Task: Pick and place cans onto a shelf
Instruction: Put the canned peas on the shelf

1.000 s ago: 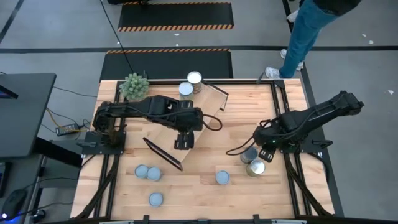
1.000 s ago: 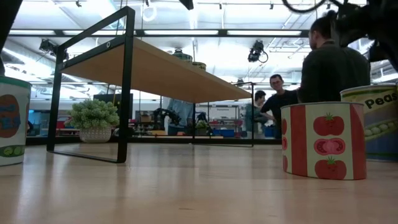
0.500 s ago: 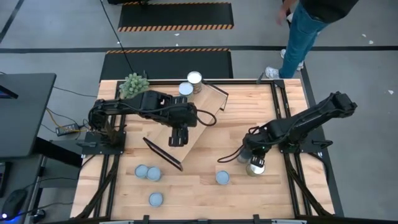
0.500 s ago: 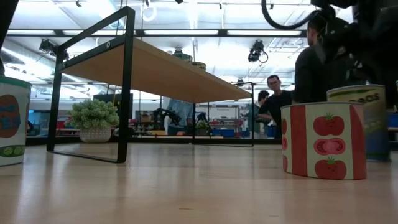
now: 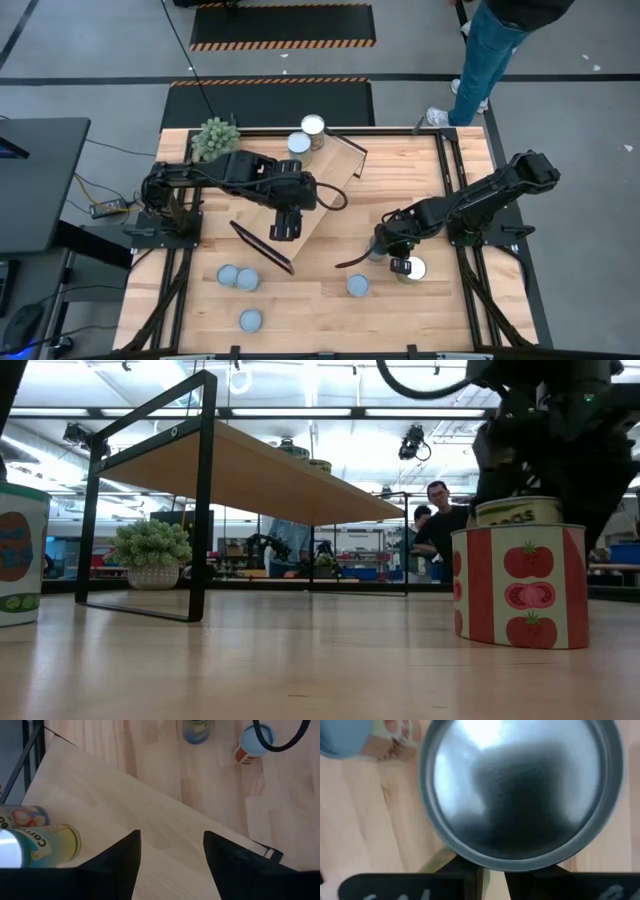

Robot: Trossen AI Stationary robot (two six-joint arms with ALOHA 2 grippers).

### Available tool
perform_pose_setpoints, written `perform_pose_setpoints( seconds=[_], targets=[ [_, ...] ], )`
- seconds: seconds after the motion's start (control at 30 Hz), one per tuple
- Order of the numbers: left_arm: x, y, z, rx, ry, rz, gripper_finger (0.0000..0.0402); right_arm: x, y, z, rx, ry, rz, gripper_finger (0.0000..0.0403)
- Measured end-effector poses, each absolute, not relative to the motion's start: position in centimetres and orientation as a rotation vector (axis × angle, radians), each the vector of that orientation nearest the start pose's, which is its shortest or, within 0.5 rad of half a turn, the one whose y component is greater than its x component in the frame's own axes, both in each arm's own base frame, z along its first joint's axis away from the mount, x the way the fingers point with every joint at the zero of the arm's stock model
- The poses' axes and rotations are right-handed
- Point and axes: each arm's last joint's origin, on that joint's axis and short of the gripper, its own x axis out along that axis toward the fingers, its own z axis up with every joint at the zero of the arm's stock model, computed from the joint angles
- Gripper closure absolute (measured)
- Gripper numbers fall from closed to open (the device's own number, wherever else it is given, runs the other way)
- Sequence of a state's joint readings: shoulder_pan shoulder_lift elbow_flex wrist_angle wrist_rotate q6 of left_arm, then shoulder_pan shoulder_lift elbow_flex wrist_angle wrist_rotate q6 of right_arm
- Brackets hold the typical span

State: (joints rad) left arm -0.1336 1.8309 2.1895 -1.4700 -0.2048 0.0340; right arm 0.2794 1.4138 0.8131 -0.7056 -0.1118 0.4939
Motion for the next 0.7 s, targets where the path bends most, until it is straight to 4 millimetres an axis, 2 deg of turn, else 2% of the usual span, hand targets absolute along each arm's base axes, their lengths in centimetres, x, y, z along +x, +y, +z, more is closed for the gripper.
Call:
perform_pose_setpoints(
  seconds=[0.33,0.7],
  targets=[
    [33.6,-4.5,41.5,0.226,1.095,0.03,0.0182,24.3,7.1,18.4,0.11,1.201,0.118,0.0334],
    [33.7,-5.1,41.6,0.233,1.069,0.013,0.0182,25.8,7.5,19.3,0.032,1.007,0.177,0.0334]
  ],
)
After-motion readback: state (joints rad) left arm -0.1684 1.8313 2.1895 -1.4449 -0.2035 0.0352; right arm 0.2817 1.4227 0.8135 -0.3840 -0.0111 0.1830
